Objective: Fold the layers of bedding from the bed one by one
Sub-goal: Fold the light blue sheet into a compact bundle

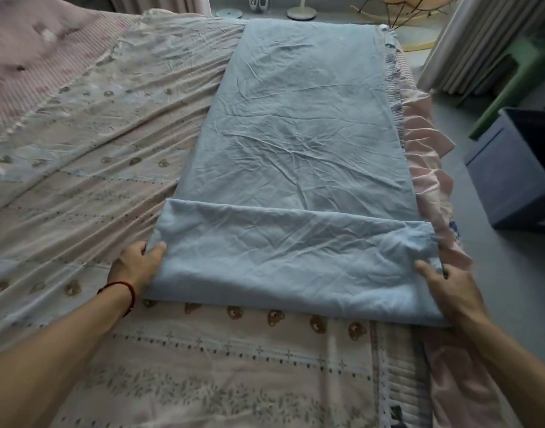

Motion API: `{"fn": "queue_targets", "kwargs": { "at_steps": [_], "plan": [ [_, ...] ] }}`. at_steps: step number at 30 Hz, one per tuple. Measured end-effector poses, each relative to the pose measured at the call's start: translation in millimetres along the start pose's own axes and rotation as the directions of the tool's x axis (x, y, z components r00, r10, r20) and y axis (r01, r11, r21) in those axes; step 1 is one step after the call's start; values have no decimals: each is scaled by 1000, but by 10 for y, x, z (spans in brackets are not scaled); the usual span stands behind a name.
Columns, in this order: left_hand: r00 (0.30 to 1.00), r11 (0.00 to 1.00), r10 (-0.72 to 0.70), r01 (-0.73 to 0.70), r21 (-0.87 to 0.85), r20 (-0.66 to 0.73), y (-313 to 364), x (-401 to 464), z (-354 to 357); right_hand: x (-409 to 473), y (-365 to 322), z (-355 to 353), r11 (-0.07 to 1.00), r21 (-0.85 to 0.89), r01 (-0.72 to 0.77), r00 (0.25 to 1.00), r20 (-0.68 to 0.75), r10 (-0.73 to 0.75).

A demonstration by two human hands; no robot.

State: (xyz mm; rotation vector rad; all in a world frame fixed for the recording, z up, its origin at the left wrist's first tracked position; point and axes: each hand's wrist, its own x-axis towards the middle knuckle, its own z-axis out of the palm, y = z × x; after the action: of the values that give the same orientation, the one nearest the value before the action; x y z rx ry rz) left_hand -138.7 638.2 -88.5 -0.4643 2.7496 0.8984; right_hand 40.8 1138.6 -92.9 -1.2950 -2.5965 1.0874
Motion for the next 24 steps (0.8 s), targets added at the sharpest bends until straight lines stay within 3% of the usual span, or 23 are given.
{"fn": "queue_targets", "kwargs": {
  "at_steps": [7,12,15,17,19,20,22,24],
  "plan": [
    [994,950,-111,111,-290,17,550,549,-60,513,-451,-38,999,50,-9,998,-62,12],
    [977,983,-58,21,-180,-207,595,738,64,573,-558,-32,995,26,99,974,-205,-91],
    [980,997,-30,14,-78,-197,594,770,189,566,-550,121,997,-44,66,959,-275,-75],
    [958,997,4,18,73,-288,684,656,309,471,-583,282,940,-264,216,891,-342,-300],
    [916,930,291,-204,305,-275,733,491,494,335,-593,429,740,-508,441,816,-117,-566],
    [895,846,422,-331,419,-145,742,464,620,351,-550,510,661,-561,498,812,34,-583],
    [872,733,485,-448,512,69,663,488,866,433,-388,651,647,-595,477,861,167,-481],
    [871,725,489,-442,528,58,597,573,1037,540,-258,740,713,-576,400,902,110,-417]
  ]
}}
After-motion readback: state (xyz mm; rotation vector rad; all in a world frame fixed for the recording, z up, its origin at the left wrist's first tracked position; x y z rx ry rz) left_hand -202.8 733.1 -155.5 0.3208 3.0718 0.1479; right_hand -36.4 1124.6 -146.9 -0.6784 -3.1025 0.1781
